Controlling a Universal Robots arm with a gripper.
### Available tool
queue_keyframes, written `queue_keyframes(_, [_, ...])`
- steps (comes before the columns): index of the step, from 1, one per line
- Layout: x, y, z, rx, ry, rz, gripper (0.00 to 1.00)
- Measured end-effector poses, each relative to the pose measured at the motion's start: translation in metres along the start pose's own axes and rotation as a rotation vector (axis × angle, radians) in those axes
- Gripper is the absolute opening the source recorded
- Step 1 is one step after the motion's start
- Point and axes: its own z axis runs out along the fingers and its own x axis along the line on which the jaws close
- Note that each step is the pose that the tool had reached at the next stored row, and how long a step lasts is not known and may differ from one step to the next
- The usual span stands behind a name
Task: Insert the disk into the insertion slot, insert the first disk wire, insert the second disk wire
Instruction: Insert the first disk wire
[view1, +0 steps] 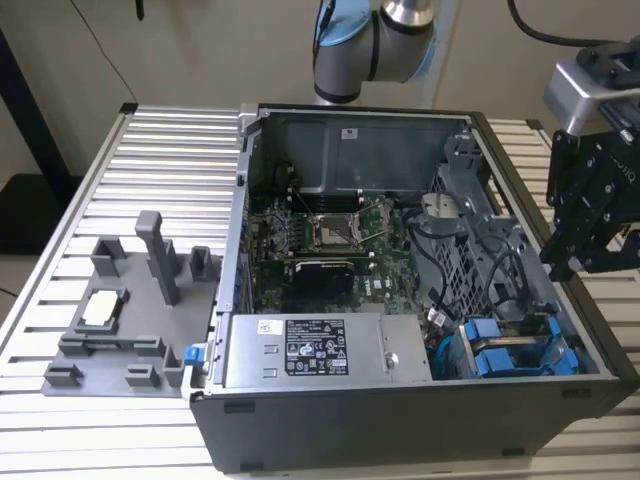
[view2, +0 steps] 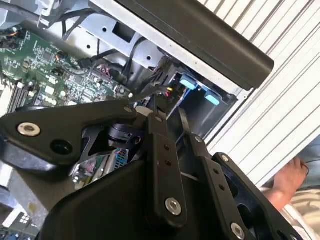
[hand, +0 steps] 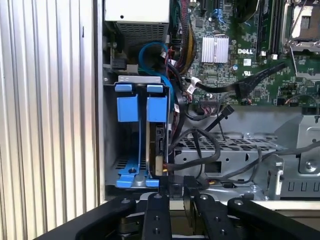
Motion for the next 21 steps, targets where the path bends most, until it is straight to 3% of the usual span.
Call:
queue_keyframes(14, [-0.0432,0.0004,0.0045,0.0001,0.0,0.002,0.27])
queue_keyframes(21, [-0.0441,0.0009,0.0047,0.0001,0.0,0.003,0.27])
